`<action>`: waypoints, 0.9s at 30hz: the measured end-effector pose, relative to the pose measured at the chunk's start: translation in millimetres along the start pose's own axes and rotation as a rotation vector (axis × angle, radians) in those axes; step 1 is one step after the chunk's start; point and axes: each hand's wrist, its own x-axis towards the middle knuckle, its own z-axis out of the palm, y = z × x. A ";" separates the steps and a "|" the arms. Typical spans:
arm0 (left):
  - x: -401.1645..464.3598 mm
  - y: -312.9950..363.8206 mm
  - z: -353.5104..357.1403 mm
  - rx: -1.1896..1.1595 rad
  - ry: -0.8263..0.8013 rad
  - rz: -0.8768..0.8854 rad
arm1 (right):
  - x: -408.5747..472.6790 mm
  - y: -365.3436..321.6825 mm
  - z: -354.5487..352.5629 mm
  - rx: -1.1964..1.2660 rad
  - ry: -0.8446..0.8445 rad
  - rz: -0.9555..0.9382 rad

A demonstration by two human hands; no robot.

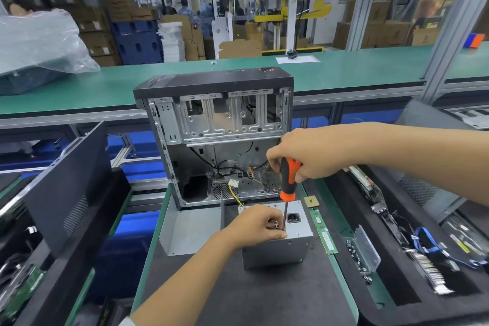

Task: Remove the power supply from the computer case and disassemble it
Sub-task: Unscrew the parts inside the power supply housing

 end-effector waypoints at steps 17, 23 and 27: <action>9.7 11.2 16.5 0.645 0.018 0.137 | -6.4 -0.8 -14.3 0.016 0.151 0.009; 18.0 20.3 24.2 0.861 -0.034 0.089 | -3.6 3.5 -7.4 -0.006 0.214 0.019; 23.6 24.3 21.7 0.889 -0.051 0.053 | -3.7 10.8 -0.2 -0.015 0.269 0.090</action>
